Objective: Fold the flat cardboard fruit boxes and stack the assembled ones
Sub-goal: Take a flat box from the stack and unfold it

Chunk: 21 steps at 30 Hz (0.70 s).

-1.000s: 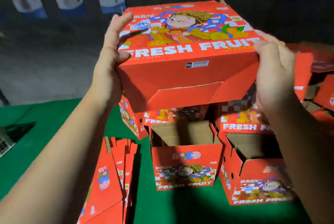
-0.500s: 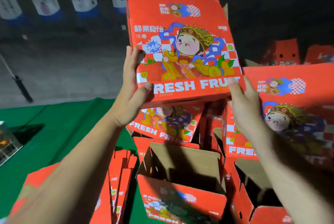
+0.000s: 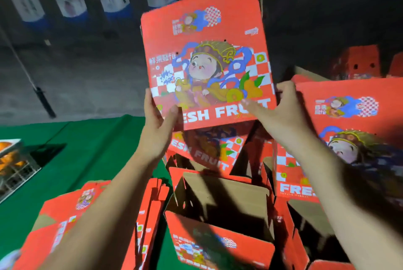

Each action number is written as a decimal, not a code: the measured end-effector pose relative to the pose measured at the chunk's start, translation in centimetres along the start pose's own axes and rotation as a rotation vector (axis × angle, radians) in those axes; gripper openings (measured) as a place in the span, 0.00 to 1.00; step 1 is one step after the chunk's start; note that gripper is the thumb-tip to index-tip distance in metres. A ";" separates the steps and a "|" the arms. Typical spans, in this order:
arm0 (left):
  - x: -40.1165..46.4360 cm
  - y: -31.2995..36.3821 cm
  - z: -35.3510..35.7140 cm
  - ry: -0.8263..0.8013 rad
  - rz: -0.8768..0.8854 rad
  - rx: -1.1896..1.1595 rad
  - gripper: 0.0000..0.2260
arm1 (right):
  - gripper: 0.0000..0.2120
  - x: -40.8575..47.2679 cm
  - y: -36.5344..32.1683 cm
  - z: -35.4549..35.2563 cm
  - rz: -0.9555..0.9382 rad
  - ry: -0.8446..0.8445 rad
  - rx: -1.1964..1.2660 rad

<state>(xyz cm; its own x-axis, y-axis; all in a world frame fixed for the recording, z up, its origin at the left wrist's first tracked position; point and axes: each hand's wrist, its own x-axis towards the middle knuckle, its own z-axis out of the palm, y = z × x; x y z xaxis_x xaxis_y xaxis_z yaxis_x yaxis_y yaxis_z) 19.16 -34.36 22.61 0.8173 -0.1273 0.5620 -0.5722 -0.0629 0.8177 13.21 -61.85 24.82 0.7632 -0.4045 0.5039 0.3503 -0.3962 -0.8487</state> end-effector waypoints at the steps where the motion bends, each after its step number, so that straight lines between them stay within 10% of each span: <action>1: -1.5 -0.1 -0.2 0.055 0.019 -0.011 0.32 | 0.30 -1.5 0.0 -0.3 0.017 -0.047 -0.038; 15: -4.1 -6.8 0.1 0.187 -0.069 0.197 0.44 | 0.31 -5.1 7.1 5.3 0.231 -0.113 -0.206; 21: -1.7 -6.0 0.0 0.177 -0.045 0.243 0.44 | 0.24 -4.4 5.9 4.8 0.205 -0.070 0.099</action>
<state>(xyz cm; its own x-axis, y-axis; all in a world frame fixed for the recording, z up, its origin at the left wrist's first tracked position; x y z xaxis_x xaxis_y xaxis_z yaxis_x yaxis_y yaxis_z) 21.22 -33.76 16.72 0.8291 0.0538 0.5565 -0.5176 -0.3022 0.8004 14.52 -58.43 16.76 0.8584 -0.4085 0.3103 0.2333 -0.2278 -0.9453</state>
